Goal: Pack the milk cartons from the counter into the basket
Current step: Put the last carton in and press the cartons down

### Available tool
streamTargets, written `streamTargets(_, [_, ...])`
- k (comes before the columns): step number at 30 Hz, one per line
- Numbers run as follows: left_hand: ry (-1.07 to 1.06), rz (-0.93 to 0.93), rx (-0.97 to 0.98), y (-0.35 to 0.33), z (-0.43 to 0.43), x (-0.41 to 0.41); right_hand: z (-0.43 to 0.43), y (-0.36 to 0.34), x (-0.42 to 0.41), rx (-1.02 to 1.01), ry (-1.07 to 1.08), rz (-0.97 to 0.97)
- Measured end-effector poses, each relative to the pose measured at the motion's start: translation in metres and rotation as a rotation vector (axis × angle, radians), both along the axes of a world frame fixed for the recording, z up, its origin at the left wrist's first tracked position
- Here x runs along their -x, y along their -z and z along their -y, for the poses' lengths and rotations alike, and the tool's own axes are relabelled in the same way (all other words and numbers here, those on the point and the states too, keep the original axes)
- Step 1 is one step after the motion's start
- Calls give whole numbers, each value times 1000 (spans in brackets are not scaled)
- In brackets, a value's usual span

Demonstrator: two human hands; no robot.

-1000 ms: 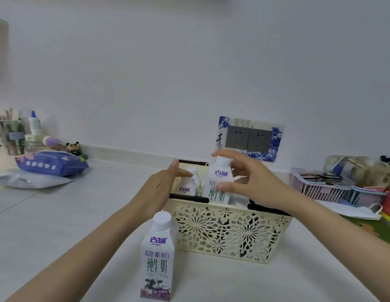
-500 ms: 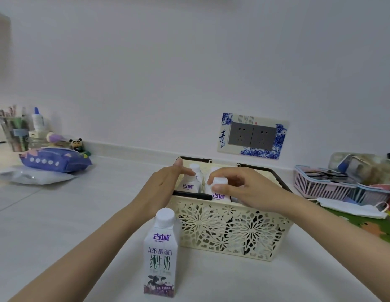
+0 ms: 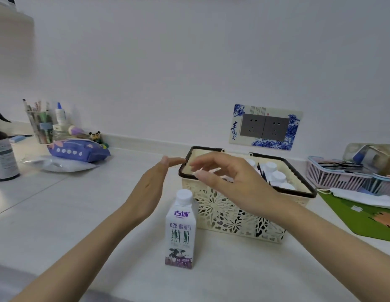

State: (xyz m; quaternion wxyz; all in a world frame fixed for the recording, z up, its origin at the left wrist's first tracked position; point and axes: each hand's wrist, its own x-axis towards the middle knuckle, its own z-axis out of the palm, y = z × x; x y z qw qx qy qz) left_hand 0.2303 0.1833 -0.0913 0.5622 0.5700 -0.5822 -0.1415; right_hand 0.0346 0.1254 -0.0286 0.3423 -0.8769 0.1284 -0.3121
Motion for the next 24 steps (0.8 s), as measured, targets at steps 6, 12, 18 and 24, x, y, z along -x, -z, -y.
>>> streamTargets(6, [83, -135, -73, 21, -46, 4, -11, 32, -16, -41, -8, -216])
streamTargets(12, [206, -36, -201, 30, -62, 8, -16, 36, -17, -135, 43, -83])
streamTargets(18, [154, -3, -118, 20, -60, 8, -20, 31, -13, -130, 92, -34])
streamTargets(24, [125, 96, 96, -62, -46, 9, -17, -53, -11, -10, 50, 109])
